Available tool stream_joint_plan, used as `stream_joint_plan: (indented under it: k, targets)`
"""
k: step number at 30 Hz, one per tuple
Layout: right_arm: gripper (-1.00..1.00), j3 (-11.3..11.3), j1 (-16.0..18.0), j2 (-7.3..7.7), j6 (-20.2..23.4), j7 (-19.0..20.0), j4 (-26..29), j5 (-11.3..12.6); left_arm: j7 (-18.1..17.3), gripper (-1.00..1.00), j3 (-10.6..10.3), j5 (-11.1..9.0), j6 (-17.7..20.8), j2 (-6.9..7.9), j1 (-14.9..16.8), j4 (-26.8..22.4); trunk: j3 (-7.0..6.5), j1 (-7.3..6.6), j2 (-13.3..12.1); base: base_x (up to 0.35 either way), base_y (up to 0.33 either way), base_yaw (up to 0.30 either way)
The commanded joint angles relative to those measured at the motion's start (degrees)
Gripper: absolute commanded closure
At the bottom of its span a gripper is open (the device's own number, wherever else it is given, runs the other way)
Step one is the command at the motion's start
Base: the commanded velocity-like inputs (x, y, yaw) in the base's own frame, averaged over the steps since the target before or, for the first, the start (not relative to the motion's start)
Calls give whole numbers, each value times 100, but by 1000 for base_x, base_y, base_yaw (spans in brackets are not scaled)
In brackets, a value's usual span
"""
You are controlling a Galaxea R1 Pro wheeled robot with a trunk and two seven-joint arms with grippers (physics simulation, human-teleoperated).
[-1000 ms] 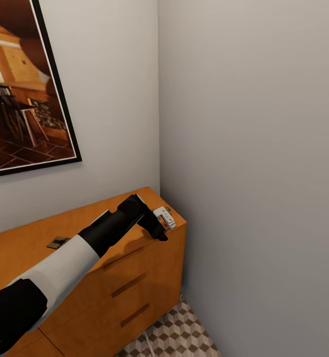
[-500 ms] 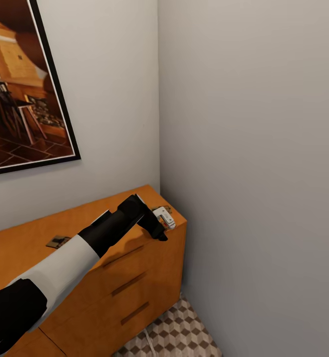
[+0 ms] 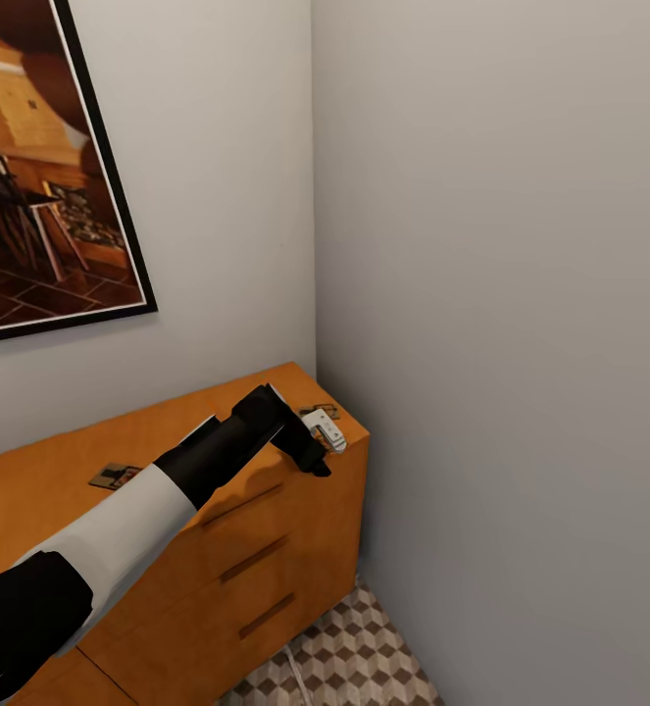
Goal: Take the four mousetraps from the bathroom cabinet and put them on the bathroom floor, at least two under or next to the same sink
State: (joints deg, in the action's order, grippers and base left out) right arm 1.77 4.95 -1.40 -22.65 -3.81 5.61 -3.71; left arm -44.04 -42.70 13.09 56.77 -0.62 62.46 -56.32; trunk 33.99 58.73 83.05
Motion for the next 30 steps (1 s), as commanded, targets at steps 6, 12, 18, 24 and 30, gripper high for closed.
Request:
stream_joint_plan:
  k: [6,12,18,24,30]
  targets:
    - [-100,16,2,-1,-11,-37,-3,-41,-52,-100,-2,53,18,14,3,26,9,0,3,0,0,0]
    - [-100,16,2,-1,-11,-37,-5,-42,-52,-100,-2,47,18,18,3,49,9,0,3,0,0,0]
    - [-100,16,1,-1,-11,-37,-4,-40,-52,-100,-2,45,18,18,3,52,9,0,3,0,0,0]
    - [-100,16,4,-1,-11,-38,-4,-40,-52,100,-9,44,14,18,3,46,9,0,3,0,0,0]
    - [-100,16,3,-1,-11,-37,-2,-42,-52,100,-10,44,10,18,3,48,9,0,3,0,0,0]
